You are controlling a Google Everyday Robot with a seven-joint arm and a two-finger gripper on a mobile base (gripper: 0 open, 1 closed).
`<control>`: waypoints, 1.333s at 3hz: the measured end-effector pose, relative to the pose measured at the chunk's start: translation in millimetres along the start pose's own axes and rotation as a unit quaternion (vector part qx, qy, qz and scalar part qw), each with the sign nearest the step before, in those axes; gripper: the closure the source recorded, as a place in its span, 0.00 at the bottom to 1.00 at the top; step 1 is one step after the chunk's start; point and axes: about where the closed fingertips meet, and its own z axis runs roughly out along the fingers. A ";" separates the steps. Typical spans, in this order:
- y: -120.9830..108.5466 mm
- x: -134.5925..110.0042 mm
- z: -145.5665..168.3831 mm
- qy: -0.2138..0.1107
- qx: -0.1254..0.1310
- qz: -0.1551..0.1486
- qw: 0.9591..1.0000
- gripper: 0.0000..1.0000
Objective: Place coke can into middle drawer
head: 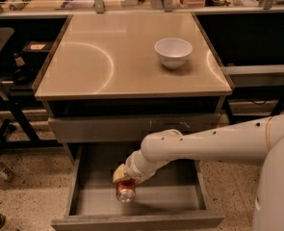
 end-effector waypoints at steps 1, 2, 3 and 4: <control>-14.6 -5.4 22.6 -0.012 -0.006 0.035 0.999 1.00; -24.4 -7.8 45.6 -0.013 -0.013 0.057 0.998 1.00; -24.4 -7.8 45.6 -0.013 -0.013 0.057 0.998 1.00; -31.9 -4.8 69.2 -0.019 -0.019 0.081 0.996 1.00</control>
Offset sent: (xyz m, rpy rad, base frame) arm 0.0195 0.0016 -0.0764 0.0510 0.0526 -0.1615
